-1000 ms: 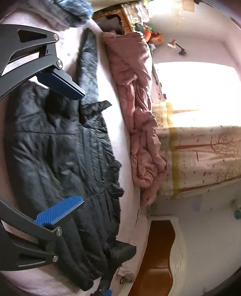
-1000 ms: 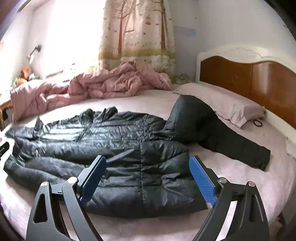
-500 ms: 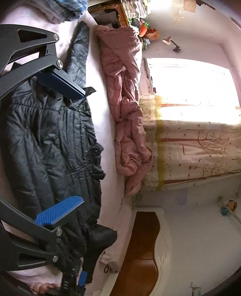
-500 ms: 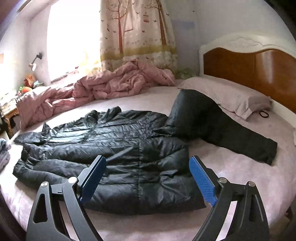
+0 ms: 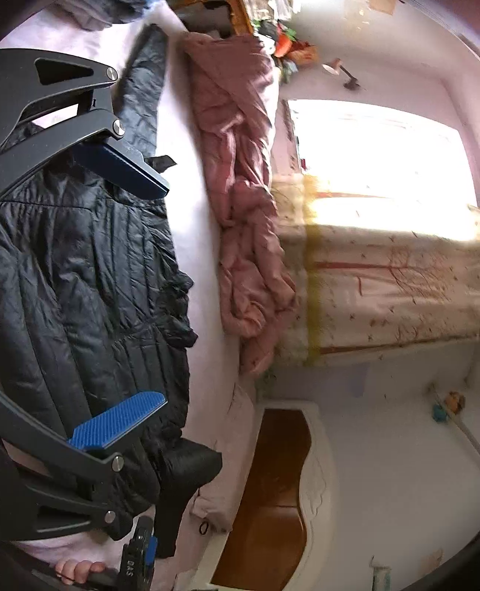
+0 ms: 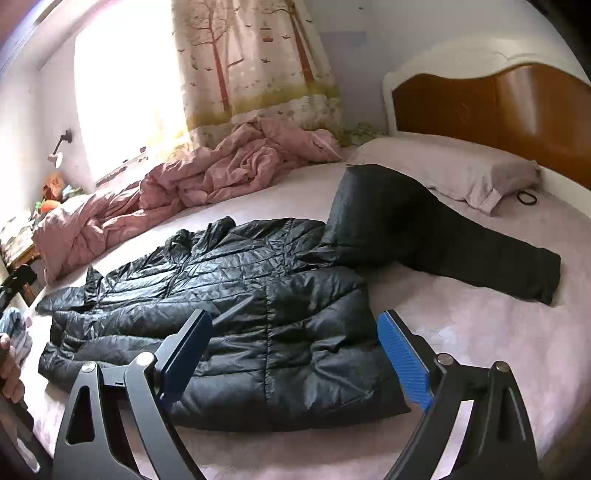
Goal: Fold large clothes
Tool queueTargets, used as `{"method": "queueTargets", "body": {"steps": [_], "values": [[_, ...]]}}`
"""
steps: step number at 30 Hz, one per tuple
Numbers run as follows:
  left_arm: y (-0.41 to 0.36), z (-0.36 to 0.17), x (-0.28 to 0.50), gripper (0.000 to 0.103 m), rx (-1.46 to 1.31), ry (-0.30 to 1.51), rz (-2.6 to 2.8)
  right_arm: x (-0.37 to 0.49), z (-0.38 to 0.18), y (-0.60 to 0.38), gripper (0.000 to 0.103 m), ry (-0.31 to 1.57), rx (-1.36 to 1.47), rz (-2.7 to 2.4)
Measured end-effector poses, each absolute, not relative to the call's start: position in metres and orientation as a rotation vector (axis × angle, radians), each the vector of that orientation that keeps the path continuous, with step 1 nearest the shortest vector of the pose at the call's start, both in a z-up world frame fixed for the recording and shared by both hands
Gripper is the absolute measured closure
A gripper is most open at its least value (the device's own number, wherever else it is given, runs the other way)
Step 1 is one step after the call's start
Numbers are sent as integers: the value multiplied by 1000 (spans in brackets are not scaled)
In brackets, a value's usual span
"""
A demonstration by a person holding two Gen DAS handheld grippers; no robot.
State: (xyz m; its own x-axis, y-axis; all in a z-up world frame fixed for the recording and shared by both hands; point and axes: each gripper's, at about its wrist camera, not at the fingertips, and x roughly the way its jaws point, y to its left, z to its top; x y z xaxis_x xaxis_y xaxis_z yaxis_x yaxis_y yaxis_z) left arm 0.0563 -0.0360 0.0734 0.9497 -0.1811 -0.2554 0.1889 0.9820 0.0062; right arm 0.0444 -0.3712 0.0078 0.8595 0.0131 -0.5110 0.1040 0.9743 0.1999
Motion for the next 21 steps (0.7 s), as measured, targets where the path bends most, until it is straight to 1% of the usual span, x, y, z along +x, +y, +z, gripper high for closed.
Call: {"method": "queueTargets", "body": {"steps": [4, 8, 13, 16, 18, 21], "values": [[-43, 76, 69, 0, 78, 262, -171, 48, 7, -381, 10, 546, 289, -29], [-30, 72, 92, 0, 25, 299, -155, 50, 5, -389, 10, 555, 352, 5], [-14, 42, 107, 0, 1, 351, -146, 58, -1, -407, 11, 581, 420, 6], [-2, 18, 119, 0, -29, 441, -158, 69, -15, -438, 11, 602, 590, 49], [4, 5, 126, 0, -32, 503, -162, 84, -35, -467, 10, 648, 769, 34], [12, -3, 129, 0, -51, 538, -169, 94, -52, -493, 11, 663, 895, -26]]}}
